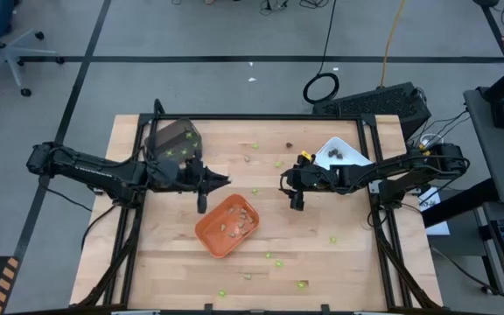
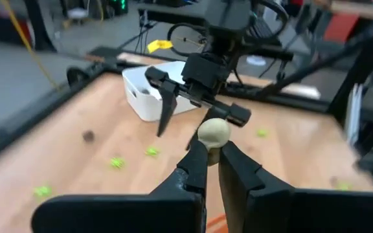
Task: Sort Halloween decoration
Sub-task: Put the small white skull toy into the orange bin
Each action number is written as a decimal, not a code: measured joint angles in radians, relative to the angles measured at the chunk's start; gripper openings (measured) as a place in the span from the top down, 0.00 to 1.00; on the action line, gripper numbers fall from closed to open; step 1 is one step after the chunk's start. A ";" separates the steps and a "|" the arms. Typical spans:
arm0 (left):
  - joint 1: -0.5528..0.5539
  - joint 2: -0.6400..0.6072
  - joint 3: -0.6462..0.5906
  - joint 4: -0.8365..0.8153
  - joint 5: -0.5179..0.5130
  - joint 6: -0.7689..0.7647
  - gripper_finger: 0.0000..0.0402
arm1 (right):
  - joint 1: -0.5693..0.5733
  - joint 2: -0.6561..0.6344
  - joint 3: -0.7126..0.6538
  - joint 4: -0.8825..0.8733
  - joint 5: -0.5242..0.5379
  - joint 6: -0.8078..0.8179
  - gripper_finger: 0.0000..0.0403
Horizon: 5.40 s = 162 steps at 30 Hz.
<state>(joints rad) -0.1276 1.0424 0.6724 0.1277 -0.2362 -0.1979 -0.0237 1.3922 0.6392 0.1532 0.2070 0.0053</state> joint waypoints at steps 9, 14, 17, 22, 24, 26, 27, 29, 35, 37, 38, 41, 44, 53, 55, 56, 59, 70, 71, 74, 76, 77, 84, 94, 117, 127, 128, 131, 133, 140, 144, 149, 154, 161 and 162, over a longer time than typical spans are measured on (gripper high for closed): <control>-0.046 0.004 0.000 -0.002 -0.029 -0.161 0.95 | 0.000 0.000 0.000 0.000 -0.002 0.042 0.44; -0.090 0.019 0.000 0.010 -0.060 -0.119 0.95 | 0.000 0.000 0.000 0.000 -0.002 0.046 0.44; -0.109 0.042 0.000 0.025 -0.088 -0.110 0.95 | 0.000 0.000 0.000 0.000 -0.002 0.036 0.44; -0.132 0.108 0.000 0.011 -0.100 -0.110 0.95 | 0.000 0.000 0.000 -0.001 -0.002 0.035 0.44; -0.139 0.143 0.000 0.002 -0.098 -0.111 0.95 | 0.000 0.000 0.000 -0.002 -0.002 0.035 0.44; -0.145 0.179 0.000 -0.011 -0.087 -0.111 0.95 | 0.000 0.000 0.000 -0.001 -0.001 0.035 0.44; -0.149 0.199 0.000 -0.018 -0.082 -0.111 0.95 | 0.000 0.000 0.000 0.000 -0.001 0.035 0.44; -0.154 0.238 0.000 -0.020 -0.079 -0.111 0.95 | -0.001 0.000 0.000 0.003 -0.001 0.036 0.44; -0.154 0.332 0.000 -0.019 -0.068 -0.116 0.95 | -0.014 0.000 0.000 0.052 0.054 0.058 0.44; -0.154 0.350 0.000 -0.017 -0.051 -0.130 0.95 | -0.022 0.000 0.000 0.079 0.057 0.061 0.44; -0.154 0.357 0.000 -0.017 -0.049 -0.135 0.95 | -0.026 0.000 0.000 0.091 0.057 0.062 0.44; -0.154 0.375 0.000 -0.013 -0.049 -0.137 0.95 | -0.040 0.000 0.000 0.132 0.057 0.062 0.44; -0.156 0.394 0.000 -0.015 -0.048 -0.137 0.95 | -0.055 0.011 0.000 0.188 0.058 0.061 0.44; -0.154 0.417 0.000 -0.017 -0.053 -0.190 0.81 | -0.088 0.177 0.006 0.402 0.053 0.053 0.44; -0.154 0.417 0.000 -0.017 -0.053 -0.190 0.76 | -0.094 0.210 0.029 0.408 0.051 0.039 0.44; -0.154 0.417 0.000 -0.016 -0.054 -0.190 0.74 | -0.097 0.224 0.045 0.408 0.051 0.031 0.44; -0.153 0.417 0.000 -0.014 -0.057 -0.189 0.71 | -0.105 0.261 0.099 0.372 0.051 -0.003 0.44; -0.152 0.390 0.000 -0.010 -0.063 -0.179 0.71 | -0.157 0.270 0.281 0.039 -0.033 -0.240 0.44; -0.153 0.383 0.000 -0.012 -0.063 -0.173 0.71 | -0.167 0.266 0.282 0.037 -0.060 -0.267 0.44; -0.154 0.361 0.000 -0.012 -0.063 -0.134 0.71 | -0.220 0.262 0.282 0.047 -0.148 -0.303 0.44; -0.154 0.348 0.000 -0.006 -0.062 -0.124 0.71 | -0.265 0.270 0.282 0.075 -0.194 -0.280 0.44; -0.152 0.342 0.000 -0.007 -0.063 -0.111 0.71 | -0.287 0.278 0.282 0.097 -0.213 -0.255 0.44; -0.136 0.316 0.000 0.000 -0.141 -0.054 0.70 | -0.363 0.387 0.286 0.221 -0.319 -0.171 0.44; -0.101 0.316 0.000 0.014 -0.143 -0.051 0.70 | -0.308 0.561 0.433 0.170 -0.313 -0.144 0.44; -0.102 0.316 0.000 -0.018 -0.135 -0.023 0.70 | -0.282 0.640 0.553 0.056 -0.155 -0.180 0.43; -0.102 0.316 0.000 -0.018 -0.135 -0.024 0.71 | -0.274 0.731 0.640 -0.009 -0.123 -0.250 0.27; -0.102 0.316 0.000 -0.018 -0.135 -0.024 0.71 | -0.268 0.733 0.644 -0.013 -0.102 -0.251 0.28; -0.102 0.316 0.000 -0.031 -0.135 -0.024 0.71 | -0.262 0.733 0.645 -0.015 -0.081 -0.254 0.31; -0.102 0.316 0.000 -0.047 -0.134 -0.029 0.71 | -0.263 0.734 0.645 -0.025 -0.082 -0.248 0.33; -0.126 0.317 0.000 -0.062 -0.133 -0.031 0.71 | -0.280 0.734 0.645 -0.072 -0.133 -0.200 0.44; -0.137 0.317 0.000 -0.062 -0.133 -0.031 0.71 | -0.281 0.734 0.645 -0.079 -0.137 -0.198 0.49; -0.152 0.317 0.000 -0.062 -0.133 -0.031 0.71 | -0.281 0.734 0.645 -0.089 -0.139 -0.170 0.57; -0.156 0.317 0.000 -0.062 -0.134 -0.031 0.71 | -0.281 0.735 0.644 -0.094 -0.142 -0.170 0.68; -0.156 0.317 0.000 -0.062 -0.134 -0.031 0.71 | -0.281 0.735 0.643 -0.100 -0.144 -0.171 0.84; -0.156 0.317 0.000 -0.062 -0.134 -0.032 0.71 | -0.281 0.735 0.643 -0.101 -0.144 -0.171 0.86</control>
<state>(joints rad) -0.2832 1.3590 0.6720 0.0662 -0.3702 -0.2295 -0.3042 2.1271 1.2823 0.0518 0.0628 -0.1658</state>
